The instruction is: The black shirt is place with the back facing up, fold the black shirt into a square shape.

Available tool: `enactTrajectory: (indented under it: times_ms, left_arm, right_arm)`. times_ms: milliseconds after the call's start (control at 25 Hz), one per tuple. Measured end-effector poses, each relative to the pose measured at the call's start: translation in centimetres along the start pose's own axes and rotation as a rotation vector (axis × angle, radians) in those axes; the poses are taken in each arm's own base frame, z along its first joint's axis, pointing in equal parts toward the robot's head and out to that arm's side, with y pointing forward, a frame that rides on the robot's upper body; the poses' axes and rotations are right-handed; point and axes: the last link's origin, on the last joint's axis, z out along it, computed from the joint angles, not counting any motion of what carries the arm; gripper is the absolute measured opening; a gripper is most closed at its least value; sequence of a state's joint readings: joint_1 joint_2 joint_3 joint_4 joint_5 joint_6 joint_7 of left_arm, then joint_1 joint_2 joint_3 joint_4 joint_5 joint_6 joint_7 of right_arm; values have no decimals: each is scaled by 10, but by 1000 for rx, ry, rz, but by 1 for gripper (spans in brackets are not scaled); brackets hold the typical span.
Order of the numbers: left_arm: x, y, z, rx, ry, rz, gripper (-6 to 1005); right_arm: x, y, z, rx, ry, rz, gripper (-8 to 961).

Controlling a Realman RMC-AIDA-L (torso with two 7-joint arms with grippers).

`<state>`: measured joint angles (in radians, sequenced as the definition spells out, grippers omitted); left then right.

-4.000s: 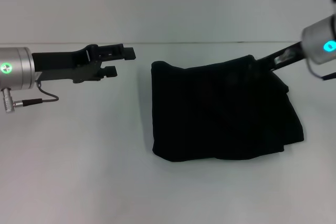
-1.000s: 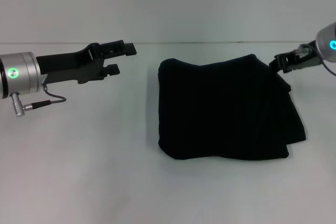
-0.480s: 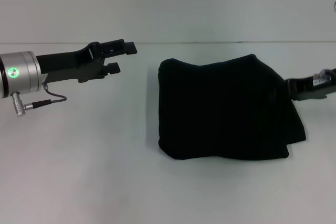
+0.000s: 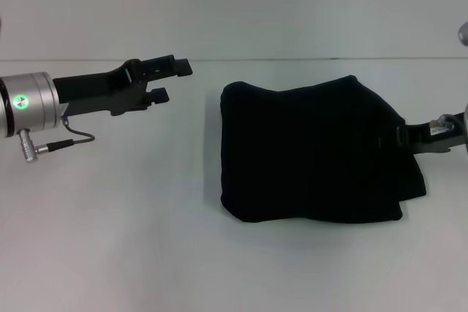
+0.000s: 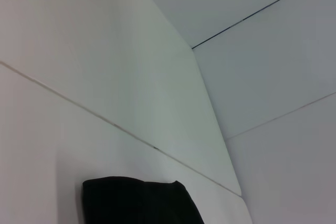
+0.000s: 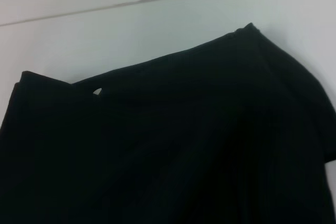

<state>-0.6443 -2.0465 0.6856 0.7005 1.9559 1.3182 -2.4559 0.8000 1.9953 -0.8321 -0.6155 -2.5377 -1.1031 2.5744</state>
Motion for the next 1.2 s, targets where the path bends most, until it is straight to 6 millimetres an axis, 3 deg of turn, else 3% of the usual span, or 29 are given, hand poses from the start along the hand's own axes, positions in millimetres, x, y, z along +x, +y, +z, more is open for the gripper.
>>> enactTrajectory:
  times_ms: [400, 720, 1200]
  left_arm:
    - [-2, -2, -1, 0, -3, 0, 886]
    - [-2, -2, 0, 0, 1, -3, 885]
    - [-4, -4, -1, 2, 1, -8, 884]
  right_arm:
    - [0, -6, -3, -14, -30, 53, 440]
    - [4, -2, 4, -27, -21, 63, 683]
    - [3, 4, 12, -40, -53, 83, 684]
